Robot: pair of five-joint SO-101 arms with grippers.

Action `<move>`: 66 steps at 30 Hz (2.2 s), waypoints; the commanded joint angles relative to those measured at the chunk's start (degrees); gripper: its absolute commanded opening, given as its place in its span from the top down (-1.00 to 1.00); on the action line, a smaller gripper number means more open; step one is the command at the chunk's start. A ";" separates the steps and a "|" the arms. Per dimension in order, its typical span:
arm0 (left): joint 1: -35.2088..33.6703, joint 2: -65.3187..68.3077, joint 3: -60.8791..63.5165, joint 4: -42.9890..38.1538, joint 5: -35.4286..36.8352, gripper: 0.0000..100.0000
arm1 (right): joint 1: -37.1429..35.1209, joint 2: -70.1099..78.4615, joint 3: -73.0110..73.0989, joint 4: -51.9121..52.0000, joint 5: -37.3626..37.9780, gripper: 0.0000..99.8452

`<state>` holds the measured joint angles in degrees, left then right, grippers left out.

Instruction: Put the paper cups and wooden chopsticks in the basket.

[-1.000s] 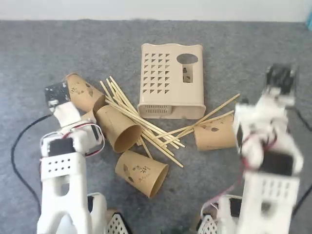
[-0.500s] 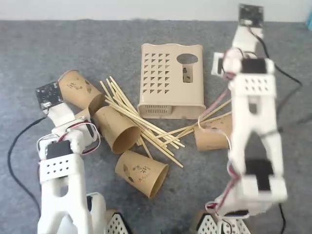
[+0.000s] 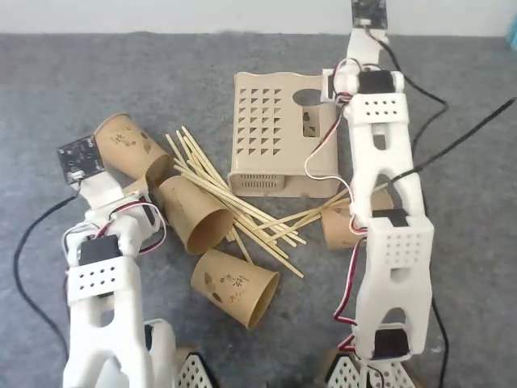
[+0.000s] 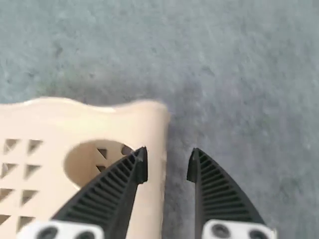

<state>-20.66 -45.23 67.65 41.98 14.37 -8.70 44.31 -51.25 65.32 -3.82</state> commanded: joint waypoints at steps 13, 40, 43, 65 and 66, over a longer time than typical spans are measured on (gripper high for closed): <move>-0.62 0.26 -0.13 -1.23 0.53 0.62 | -1.01 16.57 -24.18 3.91 9.58 0.70; -0.62 0.26 -0.04 -1.23 0.44 0.62 | 16.75 19.74 -43.25 33.63 -3.16 0.70; -0.62 0.26 -0.04 -1.23 0.44 0.62 | 16.48 18.07 -44.57 38.02 -3.52 0.70; -0.70 0.26 0.04 -1.32 0.35 0.62 | 20.62 -30.55 19.69 37.58 6.95 0.70; -0.70 0.26 0.04 -1.32 0.35 0.62 | 19.74 -34.24 21.27 37.58 8.26 0.70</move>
<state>-20.84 -45.23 67.65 41.98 14.37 13.19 24.97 -32.62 100.66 0.66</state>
